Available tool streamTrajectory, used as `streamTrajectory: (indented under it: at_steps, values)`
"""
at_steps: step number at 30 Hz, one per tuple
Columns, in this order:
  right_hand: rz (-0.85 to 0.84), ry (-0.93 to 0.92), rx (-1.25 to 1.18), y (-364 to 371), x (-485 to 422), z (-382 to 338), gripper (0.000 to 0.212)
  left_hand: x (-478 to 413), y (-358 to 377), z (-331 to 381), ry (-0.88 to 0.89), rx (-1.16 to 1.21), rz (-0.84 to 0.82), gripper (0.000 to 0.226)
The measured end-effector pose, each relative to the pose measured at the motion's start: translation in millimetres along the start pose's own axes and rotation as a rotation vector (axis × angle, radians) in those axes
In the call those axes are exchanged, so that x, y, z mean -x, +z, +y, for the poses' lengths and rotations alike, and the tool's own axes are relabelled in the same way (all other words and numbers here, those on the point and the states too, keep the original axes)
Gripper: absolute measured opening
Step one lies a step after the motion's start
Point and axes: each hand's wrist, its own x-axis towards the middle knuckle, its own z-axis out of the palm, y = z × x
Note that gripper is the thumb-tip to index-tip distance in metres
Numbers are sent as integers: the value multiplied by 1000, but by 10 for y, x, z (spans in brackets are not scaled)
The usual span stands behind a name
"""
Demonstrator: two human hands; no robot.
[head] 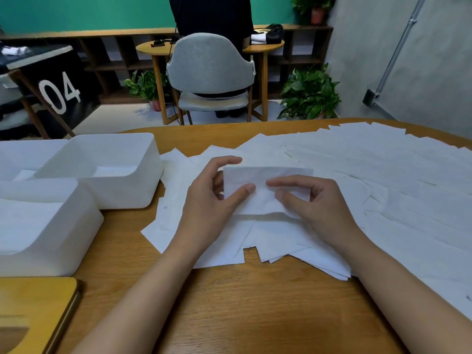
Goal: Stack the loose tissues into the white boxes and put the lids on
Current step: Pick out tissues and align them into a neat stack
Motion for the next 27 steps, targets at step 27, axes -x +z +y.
streamTrajectory:
  at_steps: [27]
  values:
    - [-89, -14, 16, -34, 58, -50, 14, 56, -147, 185, 179, -149, -258, 6]
